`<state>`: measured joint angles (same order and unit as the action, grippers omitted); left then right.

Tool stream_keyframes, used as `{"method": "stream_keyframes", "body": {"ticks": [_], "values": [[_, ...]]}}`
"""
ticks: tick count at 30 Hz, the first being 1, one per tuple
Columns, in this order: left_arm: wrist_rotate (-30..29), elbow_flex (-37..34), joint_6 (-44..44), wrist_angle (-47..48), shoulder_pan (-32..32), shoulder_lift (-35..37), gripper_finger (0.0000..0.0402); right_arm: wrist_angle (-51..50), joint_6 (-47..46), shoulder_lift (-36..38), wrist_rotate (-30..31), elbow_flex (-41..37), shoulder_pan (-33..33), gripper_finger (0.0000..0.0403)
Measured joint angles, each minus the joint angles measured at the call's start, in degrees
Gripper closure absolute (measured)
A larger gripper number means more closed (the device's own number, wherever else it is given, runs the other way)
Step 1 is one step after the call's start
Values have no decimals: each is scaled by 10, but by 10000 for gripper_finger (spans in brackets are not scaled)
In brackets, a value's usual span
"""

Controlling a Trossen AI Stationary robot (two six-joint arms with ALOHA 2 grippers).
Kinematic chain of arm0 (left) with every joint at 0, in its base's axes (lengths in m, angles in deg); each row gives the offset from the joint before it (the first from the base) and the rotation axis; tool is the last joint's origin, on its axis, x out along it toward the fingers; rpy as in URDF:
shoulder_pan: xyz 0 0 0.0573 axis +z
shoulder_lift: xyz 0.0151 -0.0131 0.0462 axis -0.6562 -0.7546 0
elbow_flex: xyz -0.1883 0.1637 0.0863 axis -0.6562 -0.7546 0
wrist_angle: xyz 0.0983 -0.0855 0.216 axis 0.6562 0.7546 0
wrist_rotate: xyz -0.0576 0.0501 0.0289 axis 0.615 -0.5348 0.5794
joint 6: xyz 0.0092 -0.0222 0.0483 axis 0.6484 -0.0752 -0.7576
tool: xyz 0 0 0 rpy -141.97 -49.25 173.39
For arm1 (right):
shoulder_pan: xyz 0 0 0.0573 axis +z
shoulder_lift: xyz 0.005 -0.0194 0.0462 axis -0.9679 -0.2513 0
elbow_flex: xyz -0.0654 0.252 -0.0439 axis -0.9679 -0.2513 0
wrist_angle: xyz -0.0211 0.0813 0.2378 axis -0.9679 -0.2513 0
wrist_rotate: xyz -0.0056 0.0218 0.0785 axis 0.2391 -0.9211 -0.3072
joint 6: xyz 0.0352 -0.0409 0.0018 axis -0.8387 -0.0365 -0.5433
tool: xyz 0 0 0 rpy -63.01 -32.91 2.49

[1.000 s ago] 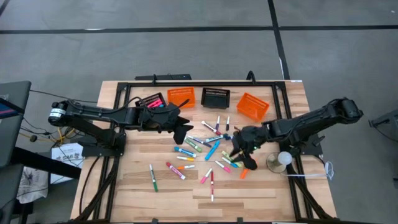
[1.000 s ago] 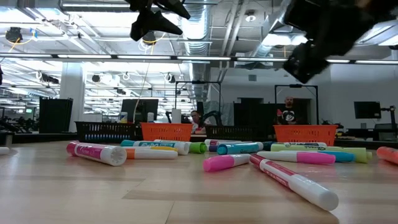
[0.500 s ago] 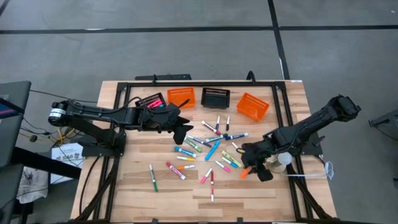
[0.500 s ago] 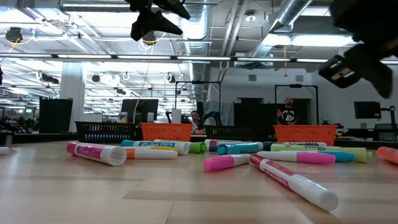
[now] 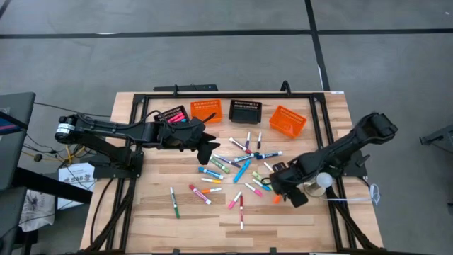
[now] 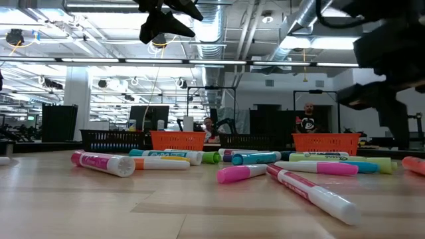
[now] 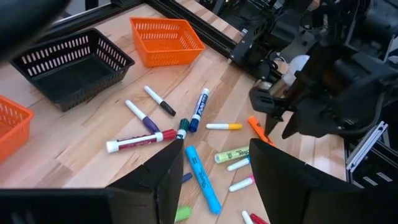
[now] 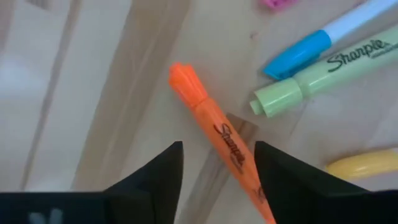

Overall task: Pick & Place Markers
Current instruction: Put the orange highlighter pen into the left black bin

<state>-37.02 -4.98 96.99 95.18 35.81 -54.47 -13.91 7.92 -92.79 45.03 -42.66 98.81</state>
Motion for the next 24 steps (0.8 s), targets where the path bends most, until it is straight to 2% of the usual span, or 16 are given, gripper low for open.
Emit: {"method": "stream_keyframes", "body": {"ticks": [8, 14, 24], "values": [[0, 0, 0, 0, 0, 0, 221, -8, 71, -24, -2, 6, -2, 175], [0, 0, -4, 0, 0, 0, 221, -4, 71, -24, 30, 4, -2, 180], [0, 0, -24, -1, 0, 0, 221, 5, 71, -24, 45, 1, -2, 191]]}}
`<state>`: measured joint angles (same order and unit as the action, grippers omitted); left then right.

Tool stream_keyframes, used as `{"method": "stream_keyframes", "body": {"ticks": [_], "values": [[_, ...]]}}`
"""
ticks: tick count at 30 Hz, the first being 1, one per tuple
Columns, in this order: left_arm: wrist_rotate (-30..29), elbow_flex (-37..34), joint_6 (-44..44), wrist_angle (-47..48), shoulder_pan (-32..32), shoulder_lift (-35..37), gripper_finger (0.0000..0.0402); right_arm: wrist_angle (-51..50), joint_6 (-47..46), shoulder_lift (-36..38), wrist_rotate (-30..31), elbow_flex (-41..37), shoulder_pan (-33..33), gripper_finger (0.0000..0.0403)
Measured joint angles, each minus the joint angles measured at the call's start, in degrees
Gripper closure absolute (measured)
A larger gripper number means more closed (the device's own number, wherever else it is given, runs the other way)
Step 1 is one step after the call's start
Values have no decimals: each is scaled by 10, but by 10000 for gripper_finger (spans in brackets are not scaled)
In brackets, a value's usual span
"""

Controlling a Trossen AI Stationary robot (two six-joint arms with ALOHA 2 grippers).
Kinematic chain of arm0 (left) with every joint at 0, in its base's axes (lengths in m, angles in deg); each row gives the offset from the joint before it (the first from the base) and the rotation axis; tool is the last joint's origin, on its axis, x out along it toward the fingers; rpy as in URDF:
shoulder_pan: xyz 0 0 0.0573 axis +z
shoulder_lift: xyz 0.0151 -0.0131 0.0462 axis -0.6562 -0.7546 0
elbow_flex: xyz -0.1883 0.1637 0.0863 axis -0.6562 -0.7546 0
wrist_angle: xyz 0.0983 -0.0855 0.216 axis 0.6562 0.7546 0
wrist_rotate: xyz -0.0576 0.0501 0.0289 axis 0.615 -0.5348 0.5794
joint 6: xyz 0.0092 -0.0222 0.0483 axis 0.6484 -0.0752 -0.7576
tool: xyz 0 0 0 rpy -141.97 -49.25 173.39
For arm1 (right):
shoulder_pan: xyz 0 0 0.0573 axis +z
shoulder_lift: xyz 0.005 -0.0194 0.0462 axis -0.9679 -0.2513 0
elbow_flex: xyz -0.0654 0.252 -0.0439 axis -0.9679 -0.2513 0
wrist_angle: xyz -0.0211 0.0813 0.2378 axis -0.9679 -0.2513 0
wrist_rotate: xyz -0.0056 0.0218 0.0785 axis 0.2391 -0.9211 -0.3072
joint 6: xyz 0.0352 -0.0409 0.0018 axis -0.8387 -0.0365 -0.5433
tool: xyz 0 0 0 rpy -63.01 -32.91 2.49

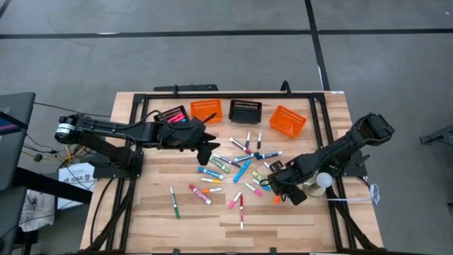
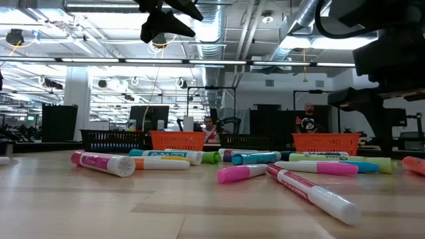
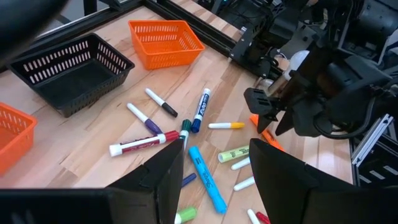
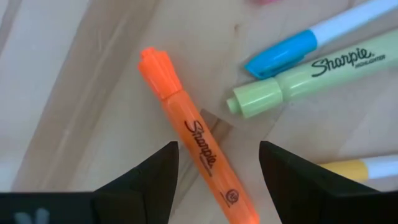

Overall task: Pick & Place Markers
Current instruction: Put the orange highlighter pen into the left black bin

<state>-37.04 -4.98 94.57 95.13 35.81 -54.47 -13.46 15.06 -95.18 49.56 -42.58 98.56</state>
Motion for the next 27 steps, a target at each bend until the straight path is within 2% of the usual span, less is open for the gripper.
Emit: {"method": "stream_keyframes", "body": {"ticks": [4, 14, 27], "values": [[0, 0, 0, -3, 0, 0, 221, 3, 0, -5, -3, 0, 0, 191], [0, 0, 0, -7, 0, 0, 221, 1, 4, -79, 0, 14, 7, 206], [0, 0, 0, -13, 0, 0, 221, -13, -26, -77, 2, 20, 5, 321]]}}
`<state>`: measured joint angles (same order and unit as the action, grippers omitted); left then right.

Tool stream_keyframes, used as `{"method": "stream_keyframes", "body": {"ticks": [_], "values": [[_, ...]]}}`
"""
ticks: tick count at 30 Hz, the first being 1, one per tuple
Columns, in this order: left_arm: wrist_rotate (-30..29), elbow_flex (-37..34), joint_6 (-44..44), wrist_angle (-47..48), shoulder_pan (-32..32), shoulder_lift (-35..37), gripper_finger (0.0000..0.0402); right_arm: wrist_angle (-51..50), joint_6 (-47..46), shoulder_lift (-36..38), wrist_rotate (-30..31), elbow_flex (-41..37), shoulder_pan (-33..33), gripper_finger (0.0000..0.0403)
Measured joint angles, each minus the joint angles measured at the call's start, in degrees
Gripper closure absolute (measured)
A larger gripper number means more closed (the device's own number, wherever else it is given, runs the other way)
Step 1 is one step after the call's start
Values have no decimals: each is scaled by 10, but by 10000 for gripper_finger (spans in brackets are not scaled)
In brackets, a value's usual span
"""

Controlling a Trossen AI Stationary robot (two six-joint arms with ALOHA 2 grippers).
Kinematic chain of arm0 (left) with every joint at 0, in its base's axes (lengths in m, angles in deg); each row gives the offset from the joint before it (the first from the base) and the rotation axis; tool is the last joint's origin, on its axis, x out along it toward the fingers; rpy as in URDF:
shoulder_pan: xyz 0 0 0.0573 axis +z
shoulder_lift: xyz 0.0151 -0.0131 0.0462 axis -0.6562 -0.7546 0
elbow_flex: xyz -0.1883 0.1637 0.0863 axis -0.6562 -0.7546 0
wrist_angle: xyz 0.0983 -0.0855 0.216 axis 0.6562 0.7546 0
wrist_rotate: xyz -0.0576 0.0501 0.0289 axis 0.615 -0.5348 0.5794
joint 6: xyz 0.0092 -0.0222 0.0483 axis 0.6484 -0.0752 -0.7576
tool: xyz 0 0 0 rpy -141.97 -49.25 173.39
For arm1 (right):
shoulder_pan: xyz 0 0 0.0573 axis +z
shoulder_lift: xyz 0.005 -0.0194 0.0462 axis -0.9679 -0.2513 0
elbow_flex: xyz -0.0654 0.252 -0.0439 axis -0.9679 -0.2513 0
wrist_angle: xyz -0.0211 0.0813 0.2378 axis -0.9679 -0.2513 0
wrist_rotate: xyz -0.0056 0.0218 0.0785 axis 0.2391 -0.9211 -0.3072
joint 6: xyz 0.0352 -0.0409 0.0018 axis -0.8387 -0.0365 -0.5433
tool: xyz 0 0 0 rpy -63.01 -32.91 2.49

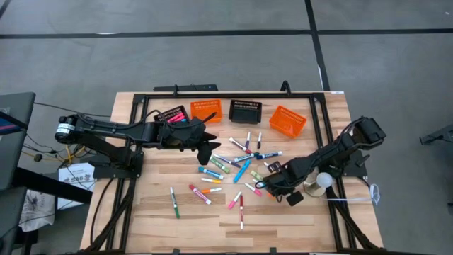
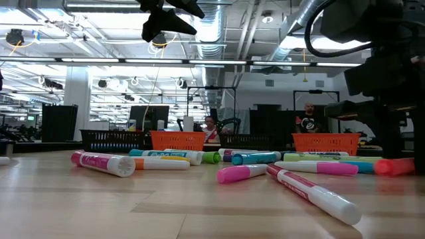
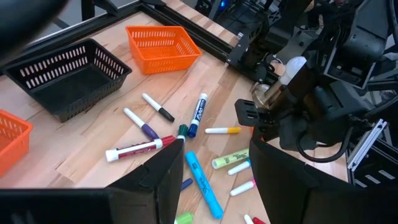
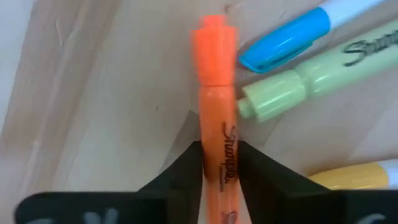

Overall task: Pick & Place Markers
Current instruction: Put the orange highlighter pen into the left black bin

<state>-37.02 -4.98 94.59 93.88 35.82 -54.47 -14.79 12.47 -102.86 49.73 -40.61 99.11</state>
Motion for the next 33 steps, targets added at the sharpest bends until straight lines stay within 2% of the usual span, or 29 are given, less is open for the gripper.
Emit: {"method": "stream_keyframes", "body": {"ticks": [5, 18, 27, 33], "values": [[0, 0, 0, 0, 0, 0, 221, -33, -9, -2, -10, 20, 0, 350], [0, 0, -3, 0, 0, 0, 221, -144, -10, -3, -28, 99, 4, 347], [0, 0, -4, 0, 0, 0, 221, -140, -9, -1, -72, 178, 2, 349], [1, 0, -4, -8, 0, 0, 221, -102, -5, -1, -98, 206, -7, 350]]}}
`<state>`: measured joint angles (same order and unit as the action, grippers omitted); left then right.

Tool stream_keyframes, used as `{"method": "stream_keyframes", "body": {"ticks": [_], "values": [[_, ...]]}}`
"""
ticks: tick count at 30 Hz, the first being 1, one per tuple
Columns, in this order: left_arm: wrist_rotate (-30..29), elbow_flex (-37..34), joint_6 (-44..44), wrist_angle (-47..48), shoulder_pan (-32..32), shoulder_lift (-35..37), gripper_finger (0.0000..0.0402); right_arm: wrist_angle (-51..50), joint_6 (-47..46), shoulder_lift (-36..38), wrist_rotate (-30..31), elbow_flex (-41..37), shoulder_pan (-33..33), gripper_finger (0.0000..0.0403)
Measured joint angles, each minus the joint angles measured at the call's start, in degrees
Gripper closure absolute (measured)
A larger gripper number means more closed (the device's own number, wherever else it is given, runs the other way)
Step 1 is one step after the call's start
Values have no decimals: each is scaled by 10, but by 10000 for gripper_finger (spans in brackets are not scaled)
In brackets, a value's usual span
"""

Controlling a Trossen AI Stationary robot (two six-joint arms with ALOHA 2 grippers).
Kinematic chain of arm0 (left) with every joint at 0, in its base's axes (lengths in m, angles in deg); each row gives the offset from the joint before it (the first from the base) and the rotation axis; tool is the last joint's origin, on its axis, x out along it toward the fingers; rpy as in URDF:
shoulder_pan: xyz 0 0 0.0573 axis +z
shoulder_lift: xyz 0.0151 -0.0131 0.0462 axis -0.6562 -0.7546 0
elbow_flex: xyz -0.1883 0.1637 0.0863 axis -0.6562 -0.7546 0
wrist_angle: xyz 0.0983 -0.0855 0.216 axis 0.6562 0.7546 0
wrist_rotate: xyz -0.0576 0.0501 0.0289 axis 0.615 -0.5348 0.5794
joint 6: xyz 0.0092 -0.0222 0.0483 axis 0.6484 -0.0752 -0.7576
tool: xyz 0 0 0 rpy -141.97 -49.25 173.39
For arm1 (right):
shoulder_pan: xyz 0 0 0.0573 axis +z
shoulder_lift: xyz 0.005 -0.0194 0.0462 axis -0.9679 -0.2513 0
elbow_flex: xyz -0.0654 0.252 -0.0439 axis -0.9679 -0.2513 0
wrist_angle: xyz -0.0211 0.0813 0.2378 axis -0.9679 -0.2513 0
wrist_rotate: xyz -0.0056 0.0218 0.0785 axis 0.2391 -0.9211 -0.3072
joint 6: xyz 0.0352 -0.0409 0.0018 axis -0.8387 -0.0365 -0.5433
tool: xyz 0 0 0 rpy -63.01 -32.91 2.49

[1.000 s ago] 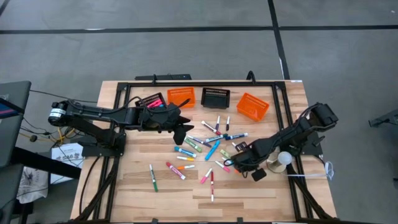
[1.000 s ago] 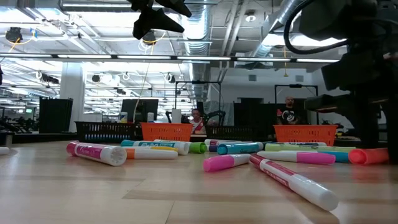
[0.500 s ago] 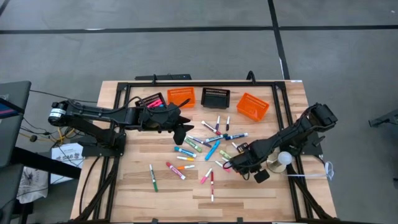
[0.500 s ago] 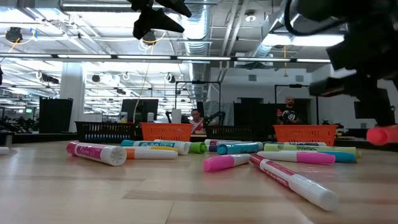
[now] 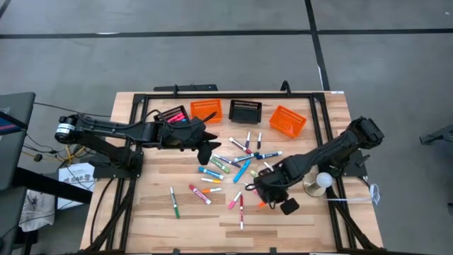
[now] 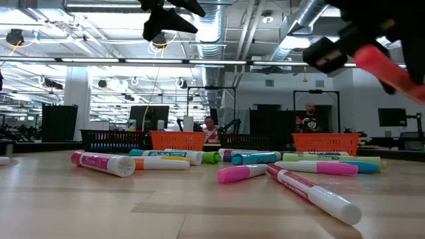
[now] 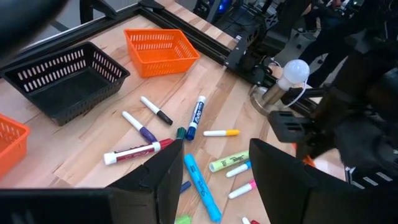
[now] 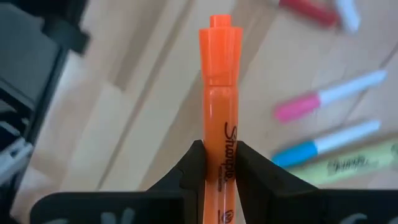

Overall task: Pick & Place Markers
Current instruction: Put the orange highlighter pen into the left black bin

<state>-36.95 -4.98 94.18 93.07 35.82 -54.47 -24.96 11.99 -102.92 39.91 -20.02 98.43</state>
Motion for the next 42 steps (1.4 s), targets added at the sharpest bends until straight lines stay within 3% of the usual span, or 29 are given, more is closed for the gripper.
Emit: {"method": "stream_keyframes", "body": {"ticks": [6, 20, 34, 42], "values": [[60, 0, -74, 0, 0, 0, 221, 72, 0, 0, -2, 6, -32, 350], [154, 0, -72, 41, -13, 9, 221, 210, 14, 0, 3, 6, -101, 350], [156, -2, -75, 88, -21, 107, 221, 208, 31, 0, -37, 6, -152, 350], [156, -65, -43, 77, -39, 146, 221, 237, 12, 1, -52, 6, -177, 350]]}}
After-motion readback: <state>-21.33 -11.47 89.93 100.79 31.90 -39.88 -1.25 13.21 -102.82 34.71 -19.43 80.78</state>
